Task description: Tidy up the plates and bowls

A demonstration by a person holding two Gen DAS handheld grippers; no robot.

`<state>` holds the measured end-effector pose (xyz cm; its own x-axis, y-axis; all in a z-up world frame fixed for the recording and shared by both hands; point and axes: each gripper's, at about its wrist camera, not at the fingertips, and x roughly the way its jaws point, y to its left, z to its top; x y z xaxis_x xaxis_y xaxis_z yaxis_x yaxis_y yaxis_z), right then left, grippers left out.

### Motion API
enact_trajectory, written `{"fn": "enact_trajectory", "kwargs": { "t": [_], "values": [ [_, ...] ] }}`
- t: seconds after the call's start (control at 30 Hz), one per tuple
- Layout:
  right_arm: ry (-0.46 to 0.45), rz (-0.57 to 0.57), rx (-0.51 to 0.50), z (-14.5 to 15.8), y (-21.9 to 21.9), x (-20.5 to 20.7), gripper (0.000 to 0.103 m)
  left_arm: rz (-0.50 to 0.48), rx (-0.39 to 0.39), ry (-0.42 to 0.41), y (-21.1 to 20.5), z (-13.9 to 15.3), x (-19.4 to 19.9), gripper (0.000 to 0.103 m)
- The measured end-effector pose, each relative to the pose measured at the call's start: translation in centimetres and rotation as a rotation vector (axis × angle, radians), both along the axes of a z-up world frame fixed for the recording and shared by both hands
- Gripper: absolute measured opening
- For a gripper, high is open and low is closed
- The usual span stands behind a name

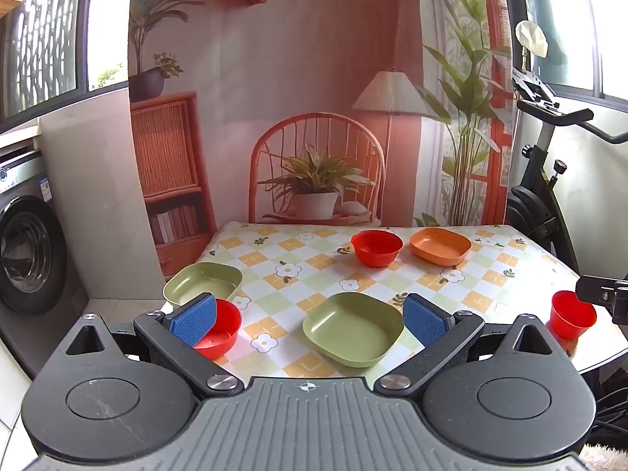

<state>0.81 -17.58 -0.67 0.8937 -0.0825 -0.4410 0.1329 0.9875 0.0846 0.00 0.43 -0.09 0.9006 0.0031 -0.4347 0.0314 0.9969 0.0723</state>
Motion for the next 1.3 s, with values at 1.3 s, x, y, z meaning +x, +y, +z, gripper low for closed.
{"fn": "enact_trajectory", "kwargs": {
  "t": [1.3],
  "values": [
    [0.003,0.002,0.006,0.06,-0.28,0.30,0.103,0.000,-0.018,0.010,0.12,-0.96,0.01,0.102]
  ]
}}
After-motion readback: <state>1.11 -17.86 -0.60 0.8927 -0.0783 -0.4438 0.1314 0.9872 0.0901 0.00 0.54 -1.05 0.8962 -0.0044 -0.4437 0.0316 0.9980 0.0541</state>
